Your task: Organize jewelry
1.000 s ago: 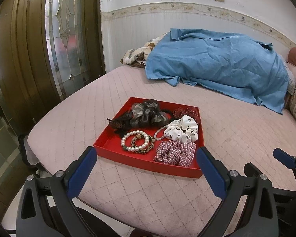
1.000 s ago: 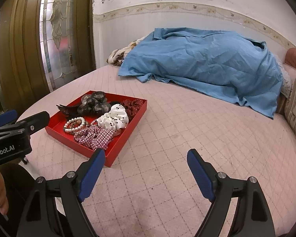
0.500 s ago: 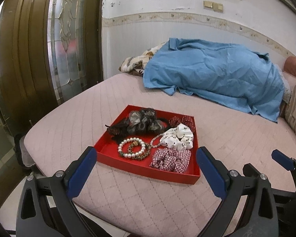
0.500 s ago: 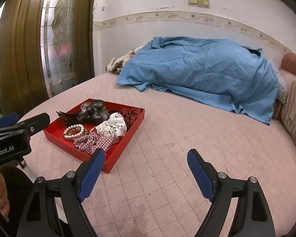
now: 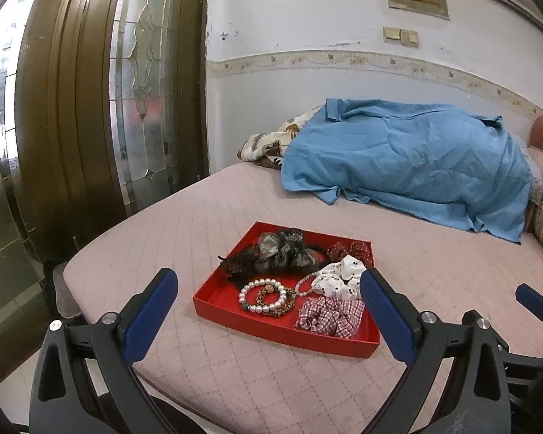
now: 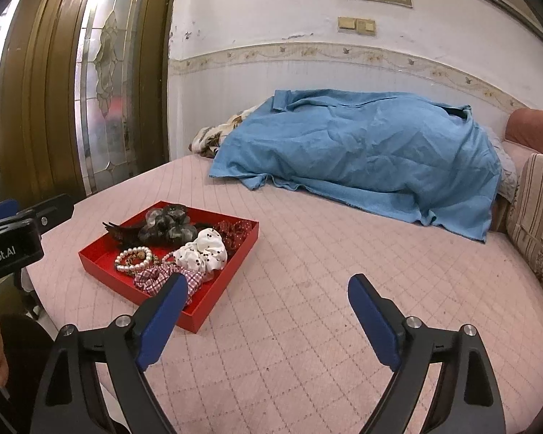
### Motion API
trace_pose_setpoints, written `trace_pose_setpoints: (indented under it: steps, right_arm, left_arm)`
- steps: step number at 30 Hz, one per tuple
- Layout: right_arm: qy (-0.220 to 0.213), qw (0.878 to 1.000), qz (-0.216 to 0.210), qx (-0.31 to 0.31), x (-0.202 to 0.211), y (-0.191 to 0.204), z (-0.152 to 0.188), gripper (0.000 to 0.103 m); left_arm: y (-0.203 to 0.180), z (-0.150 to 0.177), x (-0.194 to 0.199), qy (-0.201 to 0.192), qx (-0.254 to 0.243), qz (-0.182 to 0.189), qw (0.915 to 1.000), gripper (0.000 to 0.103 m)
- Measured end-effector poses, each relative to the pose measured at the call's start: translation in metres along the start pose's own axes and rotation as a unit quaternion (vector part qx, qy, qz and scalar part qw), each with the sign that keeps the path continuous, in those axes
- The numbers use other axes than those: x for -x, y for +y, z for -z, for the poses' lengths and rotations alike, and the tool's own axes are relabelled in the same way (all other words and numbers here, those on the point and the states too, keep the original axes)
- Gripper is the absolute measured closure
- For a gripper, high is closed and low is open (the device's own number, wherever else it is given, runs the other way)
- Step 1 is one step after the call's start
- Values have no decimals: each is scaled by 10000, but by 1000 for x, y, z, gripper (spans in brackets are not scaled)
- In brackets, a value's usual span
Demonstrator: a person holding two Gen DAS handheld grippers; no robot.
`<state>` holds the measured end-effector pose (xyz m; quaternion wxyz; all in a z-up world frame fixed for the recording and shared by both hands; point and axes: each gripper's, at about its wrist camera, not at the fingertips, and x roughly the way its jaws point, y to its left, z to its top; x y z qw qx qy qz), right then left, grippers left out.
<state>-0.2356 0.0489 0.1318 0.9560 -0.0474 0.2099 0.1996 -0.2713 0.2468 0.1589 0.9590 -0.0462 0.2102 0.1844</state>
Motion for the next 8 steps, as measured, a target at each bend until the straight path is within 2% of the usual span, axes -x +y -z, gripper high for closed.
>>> trace_pose_setpoints:
  steps: [8]
  right_arm:
    - [247,9995,-128,-115,-7,-6,4,9]
  left_arm:
    - [-6,-1,-8,232,-101,-86,9996,3]
